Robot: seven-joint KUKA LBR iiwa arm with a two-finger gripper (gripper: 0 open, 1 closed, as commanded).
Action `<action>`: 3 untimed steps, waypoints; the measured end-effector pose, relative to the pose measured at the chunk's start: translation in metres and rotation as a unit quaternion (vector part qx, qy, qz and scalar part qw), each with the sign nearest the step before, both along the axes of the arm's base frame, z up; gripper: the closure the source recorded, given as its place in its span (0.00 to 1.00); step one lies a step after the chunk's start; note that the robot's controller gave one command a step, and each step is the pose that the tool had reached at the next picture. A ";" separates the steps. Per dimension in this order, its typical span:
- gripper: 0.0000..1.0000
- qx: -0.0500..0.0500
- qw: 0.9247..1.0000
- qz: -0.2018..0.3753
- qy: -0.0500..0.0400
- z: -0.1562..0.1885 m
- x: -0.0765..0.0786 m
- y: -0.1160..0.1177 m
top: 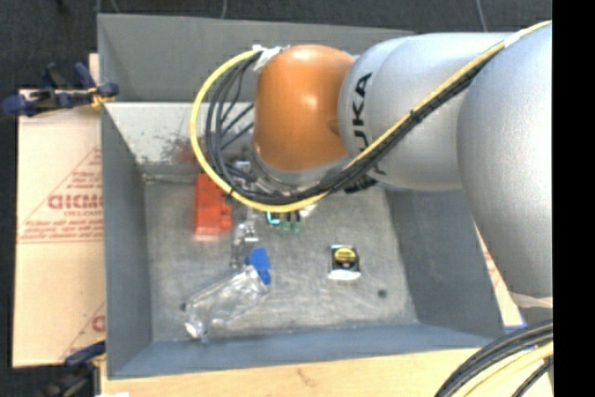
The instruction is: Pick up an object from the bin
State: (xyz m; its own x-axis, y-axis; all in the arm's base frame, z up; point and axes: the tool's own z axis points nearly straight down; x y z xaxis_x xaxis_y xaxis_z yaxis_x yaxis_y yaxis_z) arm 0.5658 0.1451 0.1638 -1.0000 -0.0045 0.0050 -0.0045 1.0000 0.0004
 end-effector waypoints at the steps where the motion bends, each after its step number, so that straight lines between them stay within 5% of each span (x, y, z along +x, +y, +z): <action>1: 0.00 0.003 0.995 0.097 -0.012 -0.051 -0.043 -0.012; 3: 0.00 0.000 0.996 0.093 0.000 -0.046 -0.065 -0.030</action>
Offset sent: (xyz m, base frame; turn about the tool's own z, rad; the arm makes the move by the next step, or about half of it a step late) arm -0.0781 -0.0225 -0.0938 -0.2722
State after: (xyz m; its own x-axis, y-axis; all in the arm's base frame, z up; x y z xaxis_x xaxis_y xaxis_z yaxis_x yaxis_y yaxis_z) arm 0.5011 0.1151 0.1175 -0.9819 -0.1893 0.0044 -0.1893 0.9819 0.0003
